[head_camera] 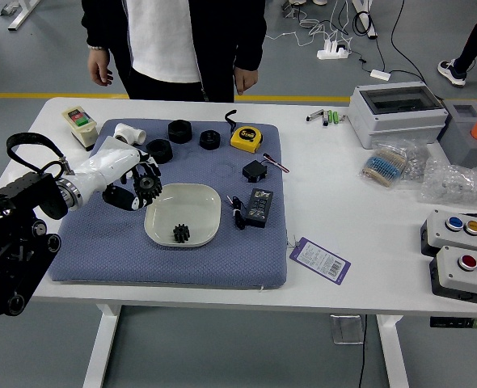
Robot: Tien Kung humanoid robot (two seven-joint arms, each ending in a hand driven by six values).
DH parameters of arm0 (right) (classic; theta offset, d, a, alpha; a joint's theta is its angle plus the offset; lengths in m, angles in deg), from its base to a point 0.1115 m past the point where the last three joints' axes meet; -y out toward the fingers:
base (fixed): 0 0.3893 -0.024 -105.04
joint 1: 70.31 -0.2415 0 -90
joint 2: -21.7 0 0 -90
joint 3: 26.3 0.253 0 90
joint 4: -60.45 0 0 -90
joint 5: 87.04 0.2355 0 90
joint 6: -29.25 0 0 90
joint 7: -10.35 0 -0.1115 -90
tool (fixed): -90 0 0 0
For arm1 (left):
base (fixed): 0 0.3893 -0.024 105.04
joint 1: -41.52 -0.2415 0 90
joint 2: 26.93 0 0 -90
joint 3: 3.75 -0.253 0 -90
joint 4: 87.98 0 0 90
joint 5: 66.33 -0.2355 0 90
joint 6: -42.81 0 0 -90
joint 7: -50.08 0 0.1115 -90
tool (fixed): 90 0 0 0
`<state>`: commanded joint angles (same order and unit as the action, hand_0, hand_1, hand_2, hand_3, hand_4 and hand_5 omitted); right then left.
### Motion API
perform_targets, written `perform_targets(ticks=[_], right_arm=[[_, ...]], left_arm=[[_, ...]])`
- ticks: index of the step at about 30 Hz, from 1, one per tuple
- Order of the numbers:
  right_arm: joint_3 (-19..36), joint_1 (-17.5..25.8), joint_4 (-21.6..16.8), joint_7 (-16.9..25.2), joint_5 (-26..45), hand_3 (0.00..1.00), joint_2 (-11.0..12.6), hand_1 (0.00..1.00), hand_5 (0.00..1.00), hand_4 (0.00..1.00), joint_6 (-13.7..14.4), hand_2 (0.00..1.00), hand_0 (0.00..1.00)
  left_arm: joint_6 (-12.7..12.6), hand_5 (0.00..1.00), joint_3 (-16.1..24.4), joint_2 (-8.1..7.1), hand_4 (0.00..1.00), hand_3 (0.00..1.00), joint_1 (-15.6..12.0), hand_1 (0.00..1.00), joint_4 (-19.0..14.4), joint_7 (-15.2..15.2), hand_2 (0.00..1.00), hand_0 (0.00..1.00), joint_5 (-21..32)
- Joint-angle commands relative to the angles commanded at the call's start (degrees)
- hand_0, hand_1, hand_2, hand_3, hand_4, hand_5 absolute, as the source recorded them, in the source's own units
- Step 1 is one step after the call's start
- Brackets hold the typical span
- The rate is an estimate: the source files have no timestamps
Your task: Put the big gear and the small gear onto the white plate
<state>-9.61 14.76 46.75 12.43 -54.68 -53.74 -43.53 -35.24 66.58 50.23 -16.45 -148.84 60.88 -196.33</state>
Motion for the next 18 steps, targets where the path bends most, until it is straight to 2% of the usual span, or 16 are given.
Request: perform_targets(ticks=[3, 6, 8, 9, 10, 11, 15, 16, 18], right_arm=[[0.0, -0.1, 0.0, 0.0, 0.0, 0.559, 0.0, 0.686, 0.674, 0.784, 0.0, 0.732, 0.668], [0.1, -0.4, 0.0, 0.1, -0.1, 0.560, 0.1, 0.684, 0.674, 0.784, 0.1, 0.732, 0.668], [0.1, -0.4, 0.0, 0.1, -0.1, 0.560, 0.1, 0.684, 0.674, 0.784, 0.1, 0.732, 0.668], [0.1, -0.4, 0.0, 0.1, -0.1, 0.560, 0.1, 0.684, 0.674, 0.784, 0.1, 0.732, 0.668], [0.1, -0.5, 0.0, 0.2, 0.0, 0.560, 0.1, 0.686, 0.673, 0.784, 0.1, 0.732, 0.669], [0.1, -0.5, 0.0, 0.2, 0.0, 0.560, 0.1, 0.686, 0.673, 0.784, 0.1, 0.732, 0.669], [-0.2, -0.7, -0.1, 0.2, -0.1, 0.560, 0.1, 0.686, 0.673, 0.784, 0.2, 0.732, 0.669], [-0.2, -0.7, -0.1, 0.2, -0.1, 0.560, 0.1, 0.685, 0.673, 0.784, 0.2, 0.732, 0.669], [-0.1, -0.8, -0.1, 0.2, -0.1, 0.560, 0.1, 0.685, 0.673, 0.784, 0.2, 0.732, 0.669]], left_arm=[[-1.4, 0.002, -1.4, 1.20, 0.626, 0.532, 0.7, 0.398, 0.8, 0.4, 0.460, 0.302, 0.0], [-2.8, 0.002, -2.6, 3.10, 0.608, 0.536, 1.5, 0.397, 2.2, 0.5, 0.465, 0.298, 0.0], [-3.1, 0.002, -2.9, 3.49, 0.608, 0.536, 1.6, 0.397, 2.5, 0.5, 0.465, 0.298, 0.0], [-3.7, 0.002, -3.9, 4.14, 0.608, 0.536, 1.8, 0.397, 2.9, 0.4, 0.465, 0.298, 0.0], [-4.1, 0.002, -4.7, 4.58, 0.559, 0.541, 1.9, 0.398, 3.3, 0.3, 0.474, 0.302, 0.0], [-4.4, 0.002, -5.2, 5.02, 0.559, 0.541, 2.0, 0.398, 3.6, 0.3, 0.474, 0.302, 0.0], [-5.7, 0.002, -5.8, 6.92, 0.559, 0.541, 2.3, 0.398, 5.5, 0.1, 0.474, 0.302, 0.0], [-5.8, 0.002, -5.7, 7.32, 0.592, 0.572, 2.3, 0.443, 6.0, -0.1, 0.538, 0.314, 0.0], [-5.8, 0.002, -5.7, 7.68, 0.592, 0.572, 2.3, 0.443, 6.5, -0.5, 0.538, 0.314, 0.0]])
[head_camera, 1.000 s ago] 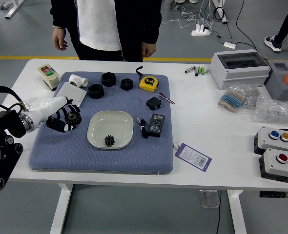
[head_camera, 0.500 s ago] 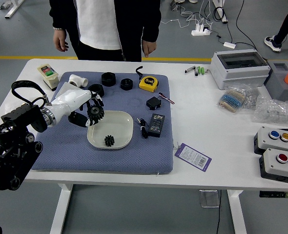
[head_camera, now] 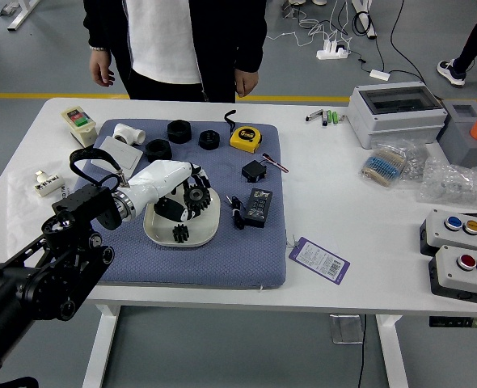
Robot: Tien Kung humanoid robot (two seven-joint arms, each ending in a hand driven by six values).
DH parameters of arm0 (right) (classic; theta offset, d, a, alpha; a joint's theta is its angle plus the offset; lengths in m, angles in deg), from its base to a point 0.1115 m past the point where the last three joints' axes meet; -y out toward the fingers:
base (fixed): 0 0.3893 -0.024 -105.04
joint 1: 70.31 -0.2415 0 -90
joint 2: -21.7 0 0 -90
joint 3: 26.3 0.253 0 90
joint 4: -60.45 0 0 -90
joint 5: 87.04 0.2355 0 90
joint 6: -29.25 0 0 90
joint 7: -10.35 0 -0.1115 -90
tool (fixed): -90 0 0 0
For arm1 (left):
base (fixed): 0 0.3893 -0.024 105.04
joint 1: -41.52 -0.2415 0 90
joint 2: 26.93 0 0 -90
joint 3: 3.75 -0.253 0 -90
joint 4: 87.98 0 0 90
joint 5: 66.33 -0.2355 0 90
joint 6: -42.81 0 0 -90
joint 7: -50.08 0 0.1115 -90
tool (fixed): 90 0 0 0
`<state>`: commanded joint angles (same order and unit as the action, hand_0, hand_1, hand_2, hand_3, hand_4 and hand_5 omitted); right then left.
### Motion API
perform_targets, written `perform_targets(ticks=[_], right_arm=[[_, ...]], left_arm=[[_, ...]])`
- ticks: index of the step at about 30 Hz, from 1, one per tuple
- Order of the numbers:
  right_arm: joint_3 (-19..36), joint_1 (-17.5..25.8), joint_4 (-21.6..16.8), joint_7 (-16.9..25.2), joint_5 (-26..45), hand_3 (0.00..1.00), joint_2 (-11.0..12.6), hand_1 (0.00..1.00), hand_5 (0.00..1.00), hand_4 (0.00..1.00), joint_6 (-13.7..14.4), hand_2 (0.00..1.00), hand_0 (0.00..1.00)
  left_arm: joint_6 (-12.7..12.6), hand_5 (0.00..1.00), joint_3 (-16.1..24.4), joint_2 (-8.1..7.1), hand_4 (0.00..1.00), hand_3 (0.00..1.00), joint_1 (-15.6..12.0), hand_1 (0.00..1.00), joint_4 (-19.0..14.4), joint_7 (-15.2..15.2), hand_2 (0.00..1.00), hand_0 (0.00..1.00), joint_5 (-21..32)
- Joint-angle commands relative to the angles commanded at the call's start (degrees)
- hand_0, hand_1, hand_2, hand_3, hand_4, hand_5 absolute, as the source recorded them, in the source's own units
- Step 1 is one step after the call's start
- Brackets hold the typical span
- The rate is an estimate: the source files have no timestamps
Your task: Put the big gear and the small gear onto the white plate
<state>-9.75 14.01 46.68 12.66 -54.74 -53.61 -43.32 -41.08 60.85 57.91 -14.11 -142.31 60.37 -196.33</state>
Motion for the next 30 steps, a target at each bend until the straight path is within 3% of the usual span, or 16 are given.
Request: perform_targets(ticks=[3, 4, 9, 10, 20, 30], right_arm=[[0.0, -0.1, 0.0, 0.1, 0.1, 0.560, 0.0, 0.685, 0.673, 0.784, 0.0, 0.732, 0.669], [0.0, -0.1, 0.0, 0.1, 0.1, 0.560, 0.0, 0.685, 0.673, 0.785, 0.0, 0.732, 0.668], [0.0, -0.2, 0.0, 0.1, 0.0, 0.560, 0.1, 0.685, 0.673, 0.785, 0.1, 0.732, 0.668], [0.0, -0.2, 0.0, 0.1, 0.0, 0.560, 0.1, 0.685, 0.673, 0.785, 0.0, 0.731, 0.673], [-0.1, -0.2, 0.0, 0.1, 0.0, 0.560, 0.1, 0.685, 0.673, 0.785, 0.1, 0.732, 0.672], [-0.2, 0.1, 0.0, 0.1, 0.1, 0.560, 0.1, 0.685, 0.673, 0.785, 0.0, 0.732, 0.673]], left_arm=[[-0.6, 0.002, 0.1, 0.59, 0.592, 0.572, 0.2, 0.443, 1.1, -0.3, 0.538, 0.314, 0.0], [-0.9, 0.019, 0.2, 0.77, 0.822, 0.717, 0.2, 0.528, 1.5, -0.3, 0.763, 0.388, 0.0], [-1.6, 0.019, 1.5, 1.47, 0.822, 0.717, 0.5, 0.528, 2.5, -1.0, 0.763, 0.388, 0.0], [-1.7, 0.051, 1.6, 1.50, 0.957, 0.843, 0.5, 0.704, 2.6, -1.1, 0.933, 0.537, 0.0], [-0.8, 0.043, 3.0, 1.27, 0.970, 0.861, 0.4, 0.728, 1.9, -1.8, 0.965, 0.572, 0.0], [-3.3, 0.065, 5.2, 1.13, 0.974, 0.868, -0.8, 0.747, -1.4, -0.7, 0.976, 0.596, 0.0]])
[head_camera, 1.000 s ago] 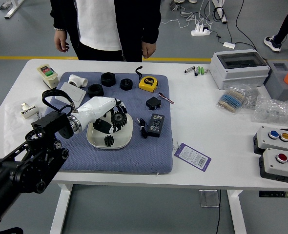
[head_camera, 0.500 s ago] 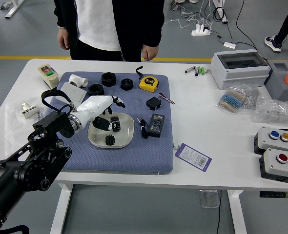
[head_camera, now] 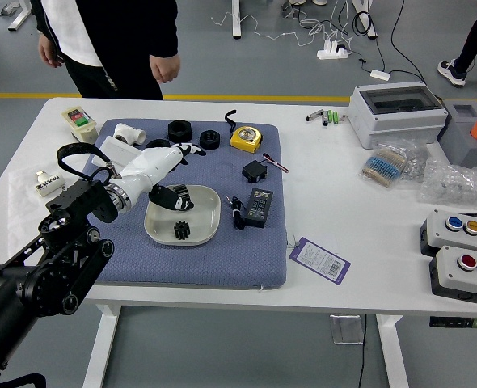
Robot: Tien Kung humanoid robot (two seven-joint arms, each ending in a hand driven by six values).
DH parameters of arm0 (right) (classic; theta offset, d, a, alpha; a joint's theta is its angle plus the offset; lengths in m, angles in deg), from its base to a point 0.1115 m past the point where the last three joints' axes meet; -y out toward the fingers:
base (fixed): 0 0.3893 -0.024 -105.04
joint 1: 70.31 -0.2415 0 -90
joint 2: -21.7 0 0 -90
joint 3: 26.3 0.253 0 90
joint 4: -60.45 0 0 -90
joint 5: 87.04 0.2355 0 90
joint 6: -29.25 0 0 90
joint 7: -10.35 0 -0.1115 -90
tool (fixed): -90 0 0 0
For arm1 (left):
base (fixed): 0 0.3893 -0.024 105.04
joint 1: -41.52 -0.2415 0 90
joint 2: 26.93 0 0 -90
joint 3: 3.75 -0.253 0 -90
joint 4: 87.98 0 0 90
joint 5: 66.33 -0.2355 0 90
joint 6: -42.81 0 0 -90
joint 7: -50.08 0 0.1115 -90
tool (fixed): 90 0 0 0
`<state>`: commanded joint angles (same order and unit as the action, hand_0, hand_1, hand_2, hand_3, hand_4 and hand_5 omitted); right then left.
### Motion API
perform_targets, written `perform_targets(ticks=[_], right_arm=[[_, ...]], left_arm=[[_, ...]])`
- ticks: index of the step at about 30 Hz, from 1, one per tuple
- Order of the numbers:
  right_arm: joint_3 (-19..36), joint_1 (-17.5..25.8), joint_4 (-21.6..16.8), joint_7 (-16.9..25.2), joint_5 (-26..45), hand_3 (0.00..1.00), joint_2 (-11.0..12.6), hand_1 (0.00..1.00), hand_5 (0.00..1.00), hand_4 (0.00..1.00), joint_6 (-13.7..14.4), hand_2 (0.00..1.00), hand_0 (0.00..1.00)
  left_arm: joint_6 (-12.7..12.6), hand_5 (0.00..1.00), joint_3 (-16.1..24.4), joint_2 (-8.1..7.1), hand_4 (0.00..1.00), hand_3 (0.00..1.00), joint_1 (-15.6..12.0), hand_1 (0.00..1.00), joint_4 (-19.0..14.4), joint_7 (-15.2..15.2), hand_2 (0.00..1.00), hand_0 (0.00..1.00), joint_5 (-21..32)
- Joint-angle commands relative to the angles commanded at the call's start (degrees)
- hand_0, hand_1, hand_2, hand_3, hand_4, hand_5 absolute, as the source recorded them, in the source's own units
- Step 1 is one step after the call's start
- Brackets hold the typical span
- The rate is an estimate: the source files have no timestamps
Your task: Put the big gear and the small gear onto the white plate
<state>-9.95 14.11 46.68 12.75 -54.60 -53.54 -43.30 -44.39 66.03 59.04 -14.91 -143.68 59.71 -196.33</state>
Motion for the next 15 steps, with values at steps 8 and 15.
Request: perform_targets(ticks=[8, 15], right_arm=[[-0.5, 0.3, 0.0, 0.0, 0.1, 0.560, -0.1, 0.685, 0.672, 0.784, 0.0, 0.730, 0.673], [-1.0, 0.5, 0.0, 0.1, 0.0, 0.559, -0.1, 0.685, 0.672, 0.785, -0.1, 0.731, 0.670]], left_arm=[[-6.2, 0.071, 4.3, 0.22, 0.965, 0.864, -5.1, 0.749, -6.7, 4.5, 0.976, 0.595, 0.0], [-13.7, 0.121, 9.7, 1.70, 0.788, 0.795, -14.9, 0.737, -14.2, 14.4, 0.904, 0.613, 11.6]])
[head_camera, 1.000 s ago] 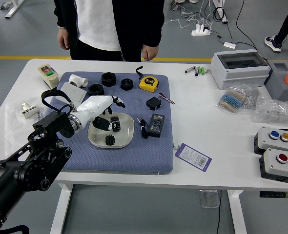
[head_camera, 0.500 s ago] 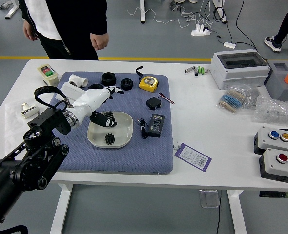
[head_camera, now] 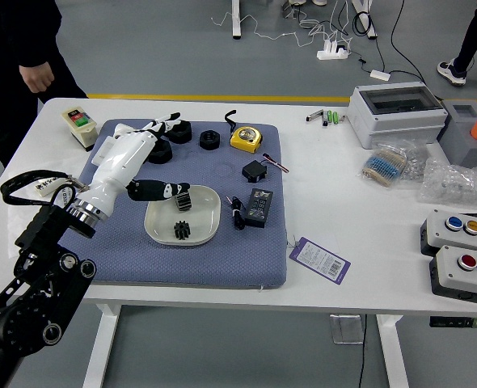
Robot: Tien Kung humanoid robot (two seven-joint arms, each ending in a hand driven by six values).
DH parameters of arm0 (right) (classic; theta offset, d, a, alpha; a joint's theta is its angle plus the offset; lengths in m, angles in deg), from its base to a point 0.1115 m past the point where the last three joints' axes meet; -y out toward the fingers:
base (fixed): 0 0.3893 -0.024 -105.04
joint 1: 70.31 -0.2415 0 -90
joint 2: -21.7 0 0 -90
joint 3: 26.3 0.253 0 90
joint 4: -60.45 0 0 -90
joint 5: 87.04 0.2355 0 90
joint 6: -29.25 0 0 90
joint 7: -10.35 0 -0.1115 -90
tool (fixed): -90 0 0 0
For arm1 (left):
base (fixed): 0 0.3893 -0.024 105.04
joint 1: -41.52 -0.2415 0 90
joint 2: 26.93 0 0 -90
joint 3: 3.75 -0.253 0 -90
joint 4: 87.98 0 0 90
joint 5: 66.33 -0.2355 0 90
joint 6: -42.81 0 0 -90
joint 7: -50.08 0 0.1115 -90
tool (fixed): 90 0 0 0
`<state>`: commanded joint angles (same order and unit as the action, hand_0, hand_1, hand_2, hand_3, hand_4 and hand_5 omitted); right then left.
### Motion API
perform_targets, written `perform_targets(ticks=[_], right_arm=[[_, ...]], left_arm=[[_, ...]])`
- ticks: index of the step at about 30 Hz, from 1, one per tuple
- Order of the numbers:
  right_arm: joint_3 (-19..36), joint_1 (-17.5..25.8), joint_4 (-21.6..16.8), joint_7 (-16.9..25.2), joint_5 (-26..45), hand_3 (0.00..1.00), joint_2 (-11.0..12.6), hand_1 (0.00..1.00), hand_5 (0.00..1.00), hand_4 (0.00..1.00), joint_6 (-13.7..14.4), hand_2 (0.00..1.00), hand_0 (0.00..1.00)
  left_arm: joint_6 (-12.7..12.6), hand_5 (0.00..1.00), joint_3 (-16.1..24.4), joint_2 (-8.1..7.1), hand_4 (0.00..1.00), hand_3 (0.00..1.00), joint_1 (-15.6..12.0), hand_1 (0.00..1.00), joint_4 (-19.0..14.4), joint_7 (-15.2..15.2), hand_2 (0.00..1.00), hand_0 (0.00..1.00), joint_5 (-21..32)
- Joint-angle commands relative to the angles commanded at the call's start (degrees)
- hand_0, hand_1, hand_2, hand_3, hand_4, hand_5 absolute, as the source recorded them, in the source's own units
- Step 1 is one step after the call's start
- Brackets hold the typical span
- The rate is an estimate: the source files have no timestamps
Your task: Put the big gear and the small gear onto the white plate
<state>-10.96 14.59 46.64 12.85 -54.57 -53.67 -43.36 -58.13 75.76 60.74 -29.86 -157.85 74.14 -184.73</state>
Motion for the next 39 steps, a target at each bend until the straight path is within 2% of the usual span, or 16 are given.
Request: perform_targets(ticks=[1, 3, 5, 6, 7, 8, 10, 14, 18, 20, 24, 25, 26, 28, 33, 39], right_arm=[[-0.1, 0.1, 0.0, 0.0, 0.0, 0.559, 0.0, 0.687, 0.672, 0.785, 0.0, 0.731, 0.673], [-0.1, 0.1, 0.0, 0.1, 0.1, 0.559, -0.1, 0.687, 0.672, 0.785, 0.0, 0.731, 0.673], [-0.3, 0.2, 0.0, 0.0, -0.2, 0.559, 0.0, 0.687, 0.672, 0.785, -0.1, 0.731, 0.673], [-0.4, 0.2, 0.0, 0.0, -0.2, 0.559, 0.0, 0.687, 0.672, 0.785, -0.1, 0.731, 0.673], [-0.4, 0.2, 0.0, 0.0, -0.3, 0.559, 0.0, 0.685, 0.672, 0.784, -0.1, 0.731, 0.673], [-0.5, 0.2, 0.0, 0.0, -0.4, 0.559, 0.0, 0.685, 0.672, 0.784, -0.2, 0.731, 0.673], [-0.8, 0.2, 0.1, 0.0, -0.2, 0.559, 0.1, 0.685, 0.672, 0.784, -0.2, 0.731, 0.673], [-0.2, 0.2, 0.0, 0.1, -0.6, 0.559, 0.3, 0.685, 0.672, 0.784, -0.1, 0.730, 0.673], [0.1, 0.0, 0.0, 0.2, -0.7, 0.559, 0.4, 0.685, 0.672, 0.784, -0.2, 0.730, 0.673], [0.5, -0.1, 0.0, 0.3, -0.7, 0.559, 0.4, 0.682, 0.673, 0.784, -0.1, 0.729, 0.673], [0.8, -0.2, 0.0, 0.3, -0.6, 0.559, 0.5, 0.682, 0.673, 0.784, 0.0, 0.729, 0.673], [0.8, -0.3, 0.0, 0.3, -0.6, 0.559, 0.5, 0.682, 0.672, 0.784, 0.0, 0.729, 0.674], [0.9, -0.4, 0.0, 0.3, -0.7, 0.559, 0.5, 0.682, 0.672, 0.784, 0.0, 0.729, 0.674], [1.0, -0.3, 0.1, 0.2, -0.6, 0.559, 0.5, 0.682, 0.672, 0.784, 0.1, 0.729, 0.674], [1.1, -0.1, 0.1, 0.1, -0.4, 0.559, 0.3, 0.681, 0.672, 0.784, 0.1, 0.729, 0.672], [0.9, -0.1, 0.2, 0.0, -0.3, 0.559, 0.4, 0.681, 0.672, 0.784, 0.0, 0.728, 0.671]], left_arm=[[-2.0, 0.072, 0.3, 0.25, 0.606, 0.585, -2.4, 0.570, -1.7, 2.3, 0.719, 0.484, 2.6], [-4.0, 0.072, 0.4, 0.39, 0.606, 0.585, -5.6, 0.570, -3.1, 5.2, 0.719, 0.484, 7.1], [-6.9, 0.072, -3.0, -0.91, 0.606, 0.585, -9.8, 0.570, -4.6, 9.4, 0.719, 0.484, 12.3], [-7.3, 0.072, -4.3, -1.21, 0.606, 0.585, -11.0, 0.570, -4.7, 10.7, 0.719, 0.484, 14.5], [-7.3, 0.027, -5.1, -1.45, 0.451, 0.553, -11.6, 0.442, -4.6, 11.4, 0.522, 0.361, 16.8], [-6.9, 0.027, -6.9, -1.98, 0.451, 0.553, -12.4, 0.442, -4.2, 12.6, 0.522, 0.361, 19.4], [-5.9, 0.027, -11.0, -2.48, 0.451, 0.553, -13.1, 0.442, -2.2, 12.9, 0.522, 0.361, 24.2], [-4.8, 0.030, -16.2, -1.90, 0.424, 0.554, -12.6, 0.434, -0.2, 12.9, 0.517, 0.347, 32.1], [-1.7, 0.030, -19.5, -1.42, 0.424, 0.554, -11.2, 0.434, 1.1, 12.8, 0.517, 0.347, 30.6], [0.4, 0.002, -21.4, -1.58, 0.418, 0.564, -10.1, 0.416, 1.7, 11.9, 0.490, 0.307, 30.0], [4.5, 0.002, -27.3, -2.59, 0.418, 0.564, -7.3, 0.416, 3.3, 10.0, 0.490, 0.307, 33.0], [5.9, 0.058, -29.0, -2.80, 0.576, 0.583, -6.7, 0.324, 3.7, 9.6, 0.420, 0.247, 33.4], [6.8, 0.058, -30.5, -2.89, 0.576, 0.583, -6.6, 0.324, 3.6, 9.3, 0.420, 0.247, 33.3], [7.1, 0.058, -32.1, -2.82, 0.576, 0.583, -6.9, 0.324, 3.2, 9.1, 0.420, 0.247, 33.3], [6.0, 0.059, -31.6, -2.14, 0.582, 0.577, -8.5, 0.302, 1.4, 9.1, 0.402, 0.235, 32.1], [6.4, 0.081, -30.1, -2.72, 0.591, 0.568, -7.7, 0.292, 0.6, 9.0, 0.396, 0.230, 31.9]])
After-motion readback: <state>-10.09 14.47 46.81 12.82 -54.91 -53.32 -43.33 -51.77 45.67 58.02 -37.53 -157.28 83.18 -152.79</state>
